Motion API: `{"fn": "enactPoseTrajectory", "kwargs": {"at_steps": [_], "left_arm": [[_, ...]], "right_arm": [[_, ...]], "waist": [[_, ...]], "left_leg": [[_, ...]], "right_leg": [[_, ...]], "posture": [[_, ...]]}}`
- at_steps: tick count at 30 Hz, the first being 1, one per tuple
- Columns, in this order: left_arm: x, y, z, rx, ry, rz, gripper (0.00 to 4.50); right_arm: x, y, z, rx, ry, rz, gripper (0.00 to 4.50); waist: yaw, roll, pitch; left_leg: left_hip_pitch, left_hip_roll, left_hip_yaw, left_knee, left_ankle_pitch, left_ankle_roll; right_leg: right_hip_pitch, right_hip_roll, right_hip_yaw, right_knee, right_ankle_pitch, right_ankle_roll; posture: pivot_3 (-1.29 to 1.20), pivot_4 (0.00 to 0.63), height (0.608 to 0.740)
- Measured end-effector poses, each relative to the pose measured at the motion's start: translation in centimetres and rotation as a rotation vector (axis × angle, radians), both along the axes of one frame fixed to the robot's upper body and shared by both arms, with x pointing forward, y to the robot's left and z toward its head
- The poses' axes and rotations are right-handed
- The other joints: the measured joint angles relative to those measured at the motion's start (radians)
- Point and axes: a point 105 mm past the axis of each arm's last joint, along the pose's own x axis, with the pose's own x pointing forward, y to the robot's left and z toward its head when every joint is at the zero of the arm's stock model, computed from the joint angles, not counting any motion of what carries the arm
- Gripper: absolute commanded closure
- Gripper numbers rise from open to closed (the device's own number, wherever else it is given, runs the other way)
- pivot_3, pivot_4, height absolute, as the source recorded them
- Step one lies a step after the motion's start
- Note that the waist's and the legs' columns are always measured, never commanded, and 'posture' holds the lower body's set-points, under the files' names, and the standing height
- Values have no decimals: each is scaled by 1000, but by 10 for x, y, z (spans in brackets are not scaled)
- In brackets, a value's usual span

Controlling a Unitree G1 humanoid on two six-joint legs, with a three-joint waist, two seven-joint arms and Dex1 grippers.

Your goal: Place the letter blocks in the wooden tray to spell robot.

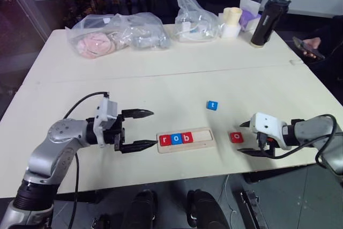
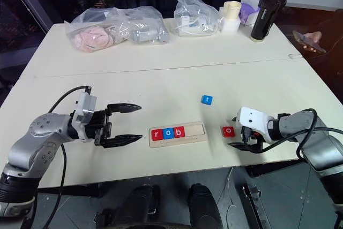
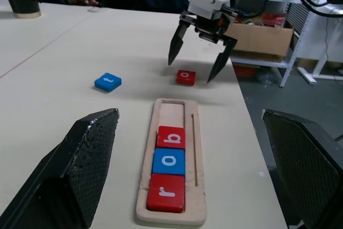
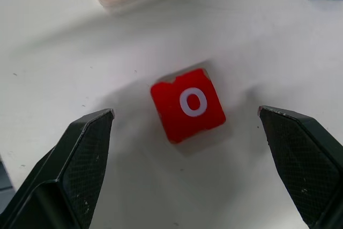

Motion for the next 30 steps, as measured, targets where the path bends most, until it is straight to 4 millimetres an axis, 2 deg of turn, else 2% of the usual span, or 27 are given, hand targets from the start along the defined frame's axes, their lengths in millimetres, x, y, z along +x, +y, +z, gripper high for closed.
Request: {"fn": "enactPoseTrajectory", "kwargs": {"at_steps": [7, 8, 9, 14, 18, 20, 25, 27, 30], "left_arm": [[1, 1, 2, -1, -4, 5, 0], [2, 0, 2, 0, -3, 6, 0], [2, 0, 3, 1, -4, 8, 0], [3, -2, 6, 2, -15, 9, 0], [2, -4, 9, 7, -18, 7, 0], [2, -5, 9, 8, -18, 11, 0], [2, -7, 10, 13, -17, 6, 0], [2, -7, 10, 15, -16, 4, 0], [0, -8, 7, 17, -10, 0, 0]], "right_arm": [[5, 2, -4, 49, 20, -18, 52], [5, 2, -5, 52, 23, -22, 555], [5, 2, -6, 54, 26, -22, 827], [7, 3, -7, 46, 36, -11, 3283], [7, 5, -6, 46, 40, 2, 3365], [8, 10, 0, 46, 24, 27, 3365], [11, 49, 34, 28, -70, 204, 3365], [10, 67, 34, 47, -58, 272, 3365], [7, 88, 22, 52, -13, 341, 3365]], "waist": [[1, 0, 0], [2, 0, 0], [2, 0, 0], [2, 0, 0], [2, 0, 0], [0, 0, 0], [-3, 0, 0], [-2, 0, 0], [-1, 0, 0]], "left_leg": [[0, 0, 0, 0, 0, 0], [0, 0, 0, 1, 0, 0], [0, 0, 0, 1, 0, 0], [0, 0, 0, 1, 0, 0], [0, 0, 0, 1, 0, 0], [0, 0, 0, 1, 0, 0], [2, 1, 0, 1, 0, 0], [2, 1, -1, 1, 0, 0], [2, 1, 0, 1, 0, 0]], "right_leg": [[0, 0, 0, 0, 0, 0], [0, 0, 0, 0, 0, 0], [0, 0, 0, 1, 0, 0], [0, 0, 0, 1, 0, 0], [0, 0, 0, 1, 0, 0], [0, 0, 0, 1, 0, 0], [1, 2, 0, 2, 0, 0], [1, 3, 1, 2, 0, 0], [1, 2, 1, 2, 0, 0]], "posture": [[0, 150, 740], [0, 150, 740], [0, 150, 740], [0, 150, 740], [0, 150, 740], [0, 150, 740], [0, 150, 740], [0, 150, 740], [0, 150, 740]]}}
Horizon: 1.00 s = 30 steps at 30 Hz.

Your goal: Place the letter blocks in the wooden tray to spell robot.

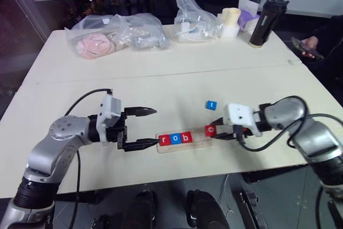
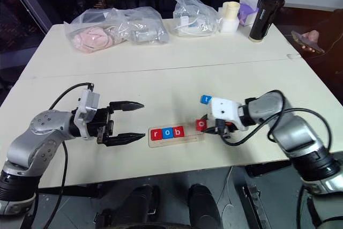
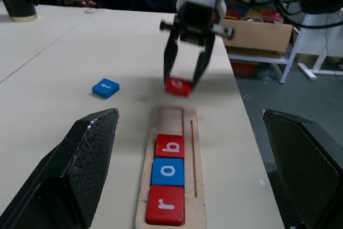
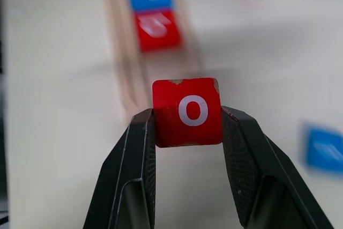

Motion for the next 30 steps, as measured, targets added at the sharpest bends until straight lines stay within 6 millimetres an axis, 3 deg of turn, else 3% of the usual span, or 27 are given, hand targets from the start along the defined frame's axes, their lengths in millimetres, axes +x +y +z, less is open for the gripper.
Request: {"fn": "enactPoseTrajectory", "kwargs": {"at_steps": [6, 15, 30], "left_arm": [[-8, 2, -7, 26, -13, -8, 0], [-12, 3, -10, 23, -18, -12, 0], [-14, 5, -12, 27, -23, -12, 0]], "right_arm": [[10, 13, -7, -9, 9, 33, 3365], [12, 16, -20, -30, 44, 49, 3365], [15, 21, -24, -23, 32, 58, 3365]], "waist": [[0, 0, 0], [-1, 0, 0], [-1, 0, 0]], "left_leg": [[0, -1, 1, 1, 0, 0], [0, -1, 1, 0, 0, 0], [0, -1, 1, 1, 0, 0]], "right_leg": [[0, -2, 0, 0, 0, 0], [0, -3, 0, 0, 0, 0], [0, -2, 0, 0, 0, 0]], "posture": [[0, 150, 740], [0, 150, 740], [0, 150, 740]]}}
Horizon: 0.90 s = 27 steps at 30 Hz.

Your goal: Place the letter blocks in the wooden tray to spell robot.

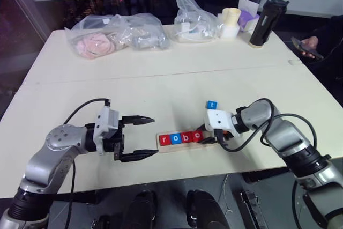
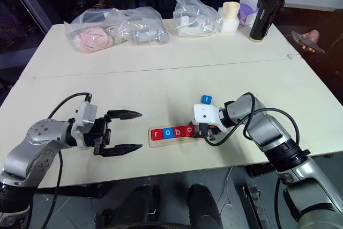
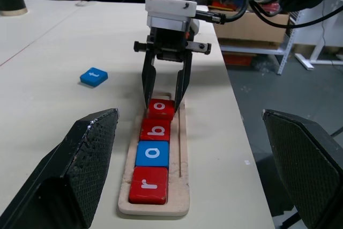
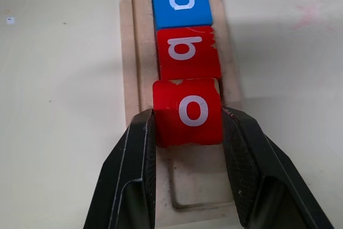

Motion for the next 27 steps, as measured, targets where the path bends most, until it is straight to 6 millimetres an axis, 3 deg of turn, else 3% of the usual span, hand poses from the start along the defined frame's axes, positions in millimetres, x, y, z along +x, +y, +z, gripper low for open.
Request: {"fn": "enactPoseTrajectory", "kwargs": {"at_steps": [18, 24, 25, 27], "left_arm": [[3, 2, -1, -1, -22, 30, 0], [6, 1, 3, -5, -34, 37, 0], [6, 1, 3, -7, -37, 39, 0], [8, 0, 6, -11, -41, 42, 0]], "right_arm": [[0, 4, -1, -5, 8, 15, 3365], [1, 7, 0, 0, 0, 17, 308], [2, 8, 1, -2, -6, 18, 31], [3, 8, 3, -4, -13, 21, 31]], "waist": [[0, 0, 0], [0, 0, 0], [0, 0, 0], [0, 0, 0]], "left_leg": [[0, 0, 0, 0, 0, 0], [0, 0, 0, 0, 0, 0], [0, 0, 0, 0, 0, 0], [0, 0, 0, 0, 0, 0]], "right_leg": [[0, 0, 0, 0, 0, 0], [0, 0, 0, 0, 0, 0], [0, 0, 0, 0, 0, 0], [0, 1, 0, 0, 0, 0]], "posture": [[0, 150, 740], [0, 150, 740], [0, 150, 740], [0, 150, 740]]}}
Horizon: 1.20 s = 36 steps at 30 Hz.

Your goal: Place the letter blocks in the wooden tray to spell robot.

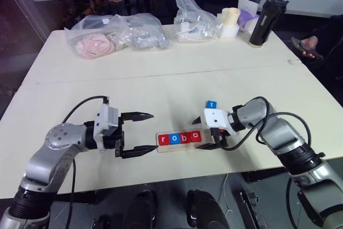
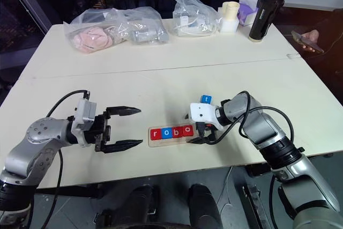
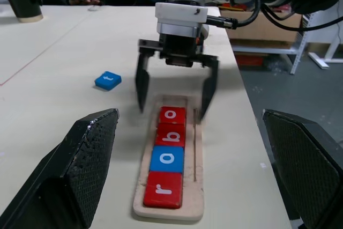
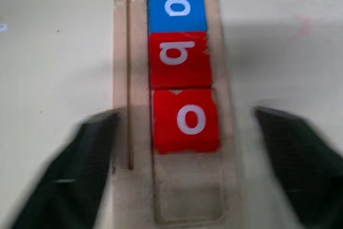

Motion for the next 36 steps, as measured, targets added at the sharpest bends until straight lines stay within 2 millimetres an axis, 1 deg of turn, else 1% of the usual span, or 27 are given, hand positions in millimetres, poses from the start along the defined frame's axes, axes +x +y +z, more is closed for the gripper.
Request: {"fn": "enactPoseTrajectory", "kwargs": {"at_steps": [5, 7, 8, 11, 12, 14, 15, 17, 19, 21, 23, 26, 29, 32, 36], "left_arm": [[2, -1, 2, -1, 1, 7, 0], [3, -1, 2, -1, 6, 12, 0], [3, -1, 1, -2, 11, 15, 0], [4, -2, 1, -5, 13, 18, 0], [4, -3, 2, -7, 11, 17, 0], [3, -3, 2, -8, 10, 16, 0], [3, -4, 2, -8, 10, 16, 0], [3, -4, 2, -8, 9, 13, 0], [2, -5, 2, -7, 12, 10, 0], [2, -5, 1, -7, 13, 8, 0], [2, -5, 1, -2, 12, 9, 0], [5, -8, 6, 1, -2, 1, 0], [5, -8, 7, 2, -7, -5, 0], [5, -8, 6, 4, -3, -7, 0], [5, -8, 6, 5, -3, -7, 0]], "right_arm": [[1, 0, 3, 7, 8, -8, 31], [6, 0, 12, 30, -11, -33, 31], [12, -1, 20, 58, -39, -69, 31], [35, -5, 44, 162, -134, -233, 31], [45, -11, 52, 199, -167, -330, 31], [58, -21, 59, 239, -213, -467, 31], [64, -26, 60, 275, -211, -570, 31], [71, -33, 56, 301, -191, -739, 31], [77, -37, 48, 319, -187, -971, 31], [74, -36, 37, 345, -146, -1151, 31], [69, -28, 27, 346, -115, -1223, 31], [68, -27, 20, 333, -130, -1323, 31], [66, -24, 12, 332, -110, -1376, 31], [66, -28, 1, 321, -70, -1445, 31], [67, -29, -1, 353, -40, -1481, 31]], "waist": [[0, 0, 0], [0, 0, 0], [0, 0, 0], [-1, 0, 0], [-1, 0, 0], [1, 0, 0], [1, 0, 0], [1, 0, 0], [-2, 0, 0], [-3, 1, -1], [-3, 1, -1], [0, 1, -1], [-4, 1, -1], [-5, 1, -1], [-5, 1, -1]], "left_leg": [[0, 0, 0, 0, 0, 0], [0, 0, 0, 0, 0, 0], [0, 0, 0, 0, 0, 0], [0, 0, 0, 0, 0, 0], [0, 0, 0, 0, 0, 0], [0, 0, 0, 0, 0, 0], [0, 0, 0, -1, 0, 0], [0, 0, 0, -2, 0, 0], [0, 0, 0, -2, 0, 0], [0, 0, 0, -3, 0, 0], [0, 0, 0, -3, 0, 0], [-1, -1, 0, -3, 0, -1], [0, -1, 1, -2, 0, -1], [0, -1, 1, -3, 1, -1], [0, 0, 0, -3, 1, 0]], "right_leg": [[0, 0, 0, 0, 0, 0], [0, 0, 0, 0, 0, 0], [0, 0, 0, 0, 0, 0], [0, 0, 0, 0, 0, 0], [0, -1, 0, 0, 0, 0], [0, -2, 0, 0, 0, 0], [0, -2, 0, 0, 0, -1], [-1, -2, 0, 0, 0, -1], [-2, -3, 1, 1, 0, -1], [-3, -2, 2, 1, 0, -1], [-3, -2, 1, 1, 0, -1], [-2, -1, 0, 1, 0, -1], [-2, -1, 1, 1, 0, -1], [-2, 0, 1, 1, 0, 0], [-2, 2, 1, 1, 2, 2]], "posture": [[0, 150, 740], [0, 150, 740], [0, 150, 740], [0, 150, 740], [0, 150, 740], [0, 150, 740], [0, 150, 740], [0, 150, 740], [0, 150, 740], [0, 150, 740], [0, 150, 740], [0, 150, 740], [0, 150, 740], [0, 150, 740], [0, 150, 740]]}}
